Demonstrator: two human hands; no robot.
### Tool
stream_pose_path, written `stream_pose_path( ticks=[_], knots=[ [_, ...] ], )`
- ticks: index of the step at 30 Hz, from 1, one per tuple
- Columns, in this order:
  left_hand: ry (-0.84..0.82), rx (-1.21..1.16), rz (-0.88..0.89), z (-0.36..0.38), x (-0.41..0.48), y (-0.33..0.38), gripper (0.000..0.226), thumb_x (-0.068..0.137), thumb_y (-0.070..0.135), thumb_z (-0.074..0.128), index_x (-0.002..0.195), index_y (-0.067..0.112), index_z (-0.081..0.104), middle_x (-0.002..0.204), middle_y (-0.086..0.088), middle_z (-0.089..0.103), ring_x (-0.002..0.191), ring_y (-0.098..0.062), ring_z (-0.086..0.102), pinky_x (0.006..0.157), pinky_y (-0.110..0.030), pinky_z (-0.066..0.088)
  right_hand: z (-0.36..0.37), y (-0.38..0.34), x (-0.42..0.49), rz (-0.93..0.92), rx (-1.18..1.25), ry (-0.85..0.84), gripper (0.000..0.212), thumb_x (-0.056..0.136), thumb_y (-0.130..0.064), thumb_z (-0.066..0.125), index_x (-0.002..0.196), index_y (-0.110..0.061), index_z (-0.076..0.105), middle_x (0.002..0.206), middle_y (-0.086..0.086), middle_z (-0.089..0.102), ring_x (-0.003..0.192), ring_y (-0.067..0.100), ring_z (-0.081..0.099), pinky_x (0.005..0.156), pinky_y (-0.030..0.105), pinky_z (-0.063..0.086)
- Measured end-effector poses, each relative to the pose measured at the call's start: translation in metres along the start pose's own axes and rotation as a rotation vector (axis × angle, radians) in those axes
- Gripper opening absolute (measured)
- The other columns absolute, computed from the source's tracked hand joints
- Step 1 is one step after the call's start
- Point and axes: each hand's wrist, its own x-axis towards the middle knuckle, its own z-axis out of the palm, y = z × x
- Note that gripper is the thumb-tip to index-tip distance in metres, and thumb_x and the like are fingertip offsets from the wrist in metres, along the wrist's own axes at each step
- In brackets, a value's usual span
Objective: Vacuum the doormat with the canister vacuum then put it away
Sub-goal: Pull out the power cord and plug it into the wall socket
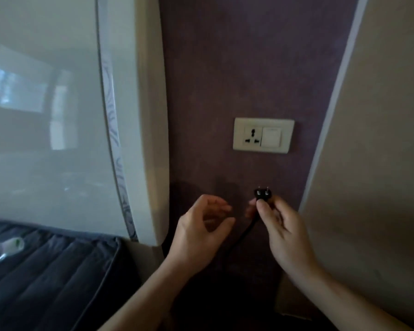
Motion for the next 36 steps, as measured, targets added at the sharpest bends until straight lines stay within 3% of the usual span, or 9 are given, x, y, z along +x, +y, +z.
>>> stream_pose_path(
  ticks=[3,6,9,13,18,22,27,32,36],
  knots=[
    [0.059,0.292,0.229,-0.018,0.040,0.011,0.035,0.078,0.037,0.068,0.108,0.019,0.065,0.103,0.011,0.067,0.096,-0.003,0.065,0.087,-0.020,0.051,-0.015,-0.016,0.038,-0.083,-0.001,0.033,0.024,0.098,-0.033,0.050,0.094,-0.016,0.065,0.073,-0.003,0.066,0.069,0.008,0.064,0.072,0.022,0.051],
    [0.083,0.489,0.359,-0.025,0.080,0.023,0.042,0.078,0.038,0.064,0.115,0.020,0.063,0.116,0.007,0.061,0.104,-0.011,0.062,0.090,-0.028,0.051,-0.029,-0.027,0.066,-0.131,-0.041,0.041,0.025,0.100,-0.036,0.049,0.098,-0.021,0.068,0.067,-0.009,0.058,0.063,0.006,0.057,0.062,0.030,0.055],
    [0.101,0.652,0.433,-0.031,0.110,0.036,0.048,0.079,0.035,0.067,0.125,0.020,0.060,0.138,0.002,0.052,0.122,-0.018,0.054,0.098,-0.038,0.049,-0.041,-0.037,0.087,-0.143,-0.090,0.045,0.038,0.103,-0.044,0.048,0.091,-0.013,0.067,0.060,-0.009,0.049,0.055,0.007,0.047,0.051,0.036,0.043],
    [0.052,0.900,0.579,-0.045,0.144,0.046,0.063,0.080,0.033,0.070,0.139,0.019,0.054,0.158,-0.006,0.032,0.144,-0.027,0.032,0.111,-0.050,0.036,-0.050,-0.045,0.105,-0.115,-0.108,0.027,0.052,0.101,-0.050,0.041,0.069,-0.010,0.047,0.055,-0.007,0.041,0.050,0.009,0.039,0.052,0.034,0.031],
    [0.056,1.024,0.551,-0.050,0.162,0.034,0.086,0.078,0.046,0.070,0.152,0.026,0.033,0.165,-0.001,0.014,0.152,-0.023,0.009,0.117,-0.058,0.020,-0.042,-0.039,0.113,-0.049,-0.209,-0.072,0.028,0.104,-0.031,0.047,0.083,-0.023,0.062,0.056,-0.020,0.054,0.054,0.000,0.051,0.057,0.017,0.035],
    [0.045,1.112,0.566,-0.050,0.167,0.020,0.093,0.078,0.057,0.065,0.155,0.028,0.023,0.166,0.000,0.004,0.153,-0.023,0.001,0.116,-0.064,0.018,-0.030,-0.022,0.105,-0.105,-0.379,-0.037,0.019,0.103,-0.033,0.049,0.086,-0.033,0.059,0.062,-0.017,0.059,0.057,0.004,0.058,0.057,0.020,0.041],
    [0.051,1.076,0.582,-0.050,0.169,0.015,0.094,0.076,0.058,0.066,0.155,0.027,0.025,0.166,-0.001,0.005,0.153,-0.025,0.003,0.115,-0.065,0.018,-0.017,-0.019,0.094,-0.185,-0.667,0.171,0.024,0.096,-0.034,0.061,0.112,-0.017,0.066,0.082,-0.019,0.062,0.069,-0.003,0.060,0.065,0.005,0.044],
    [0.030,1.073,0.568,-0.051,0.169,0.016,0.095,0.077,0.057,0.065,0.156,0.028,0.021,0.166,0.000,0.002,0.153,-0.024,-0.001,0.115,-0.066,0.016,-0.003,-0.029,0.097,-0.392,-0.821,0.322,0.018,0.091,-0.027,0.072,0.100,-0.011,0.071,0.076,-0.006,0.070,0.058,0.006,0.062,0.055,0.022,0.050],
    [0.026,1.060,0.566,-0.052,0.168,0.016,0.094,0.077,0.056,0.064,0.156,0.028,0.021,0.166,0.001,0.002,0.153,-0.024,-0.001,0.116,-0.065,0.015,0.006,-0.029,0.098,-0.410,-0.907,0.422,0.016,0.086,-0.022,0.079,0.092,-0.008,0.074,0.068,0.002,0.071,0.054,0.016,0.065,0.052,0.023,0.049]
  ],
)
